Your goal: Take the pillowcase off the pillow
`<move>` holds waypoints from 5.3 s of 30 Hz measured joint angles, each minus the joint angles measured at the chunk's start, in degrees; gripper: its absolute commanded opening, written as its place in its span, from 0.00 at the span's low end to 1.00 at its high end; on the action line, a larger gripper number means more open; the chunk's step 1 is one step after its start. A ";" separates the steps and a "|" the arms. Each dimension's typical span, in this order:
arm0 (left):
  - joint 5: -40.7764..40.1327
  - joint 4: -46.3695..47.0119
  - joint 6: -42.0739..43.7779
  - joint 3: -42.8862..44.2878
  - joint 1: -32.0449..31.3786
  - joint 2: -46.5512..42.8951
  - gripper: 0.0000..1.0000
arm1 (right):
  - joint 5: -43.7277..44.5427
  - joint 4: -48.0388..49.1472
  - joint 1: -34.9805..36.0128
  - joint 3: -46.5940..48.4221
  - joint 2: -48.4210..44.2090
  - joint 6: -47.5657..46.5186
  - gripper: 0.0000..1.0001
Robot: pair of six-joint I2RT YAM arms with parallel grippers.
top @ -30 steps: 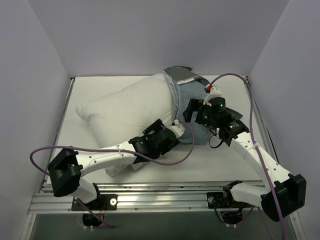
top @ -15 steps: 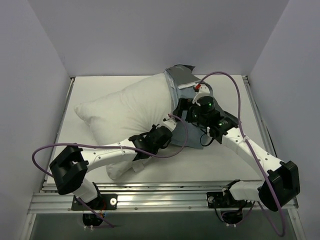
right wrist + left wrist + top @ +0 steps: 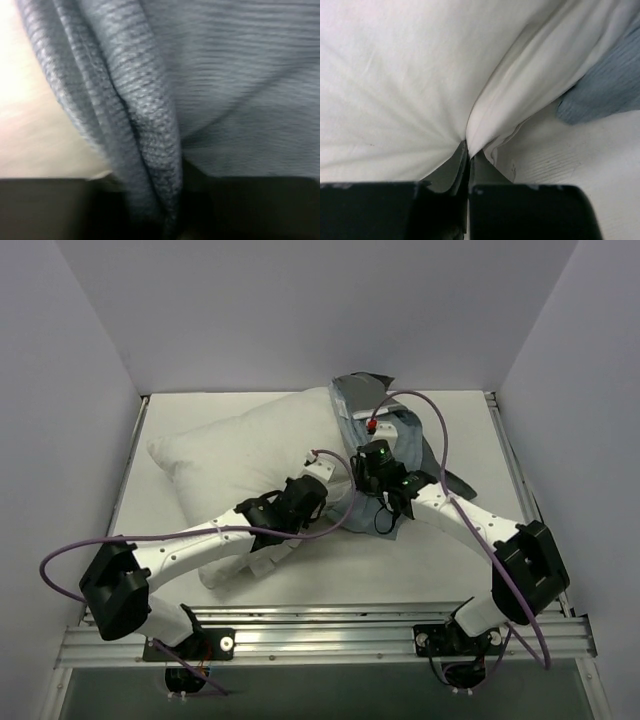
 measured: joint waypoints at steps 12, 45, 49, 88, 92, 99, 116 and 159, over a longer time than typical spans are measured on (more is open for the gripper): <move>5.16 -11.17 -2.91 2.67 10.60 -11.91 0.02 | -0.85 -2.45 -13.42 -3.45 -5.01 4.85 0.00; 11.50 -31.43 -2.54 14.67 19.71 -24.04 0.02 | -10.64 -7.17 -26.80 -3.58 -10.25 6.19 0.00; 6.75 -34.03 -2.60 18.78 20.65 -25.31 0.02 | -6.75 -6.54 -29.57 -0.70 -8.41 6.19 0.00; 8.17 -22.77 3.41 40.35 29.35 -7.93 0.02 | 11.82 -5.73 -32.89 44.70 20.37 -11.08 0.00; 12.59 -23.56 1.49 39.67 29.51 -9.51 0.02 | 8.00 -5.22 -32.44 37.83 23.65 -9.40 0.00; 15.61 -23.69 0.28 40.87 29.53 -9.55 0.02 | 5.31 -6.19 -30.56 33.44 28.22 -7.15 0.00; -3.52 -20.44 14.36 46.77 30.49 -2.43 0.02 | 10.32 -10.54 -41.40 52.57 27.02 -6.08 0.00; 13.00 -19.08 -11.19 12.26 30.05 -26.36 0.94 | -12.15 -18.51 1.49 1.40 -15.17 2.25 0.98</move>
